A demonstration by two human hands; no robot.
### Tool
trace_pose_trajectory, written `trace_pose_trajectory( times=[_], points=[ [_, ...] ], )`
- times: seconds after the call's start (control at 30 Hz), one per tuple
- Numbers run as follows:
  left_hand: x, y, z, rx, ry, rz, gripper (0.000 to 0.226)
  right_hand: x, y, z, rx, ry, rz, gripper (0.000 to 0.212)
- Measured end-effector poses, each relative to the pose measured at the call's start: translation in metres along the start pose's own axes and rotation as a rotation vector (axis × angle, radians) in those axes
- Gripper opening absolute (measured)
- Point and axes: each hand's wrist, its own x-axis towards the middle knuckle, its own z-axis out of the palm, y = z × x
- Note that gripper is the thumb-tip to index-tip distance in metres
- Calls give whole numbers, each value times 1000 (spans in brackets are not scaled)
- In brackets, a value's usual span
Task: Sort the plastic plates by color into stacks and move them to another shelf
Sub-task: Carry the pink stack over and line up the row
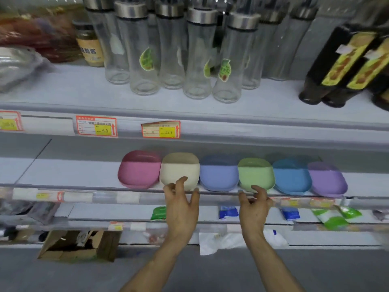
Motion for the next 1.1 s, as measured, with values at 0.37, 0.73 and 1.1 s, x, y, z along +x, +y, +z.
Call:
trace_pose_trajectory(
  times=[0.37,0.73,1.1],
  points=[
    [-21,52,111,9,-1,-239,50,62,17,-44,34,-87,88,49],
    [-1,42,137,63,94,-329,51,83,25,-35,-35,-96,101,41],
    [-4,52,139,117,81,-381,54,86,20,-43,-142,-139,101,42]
  ],
)
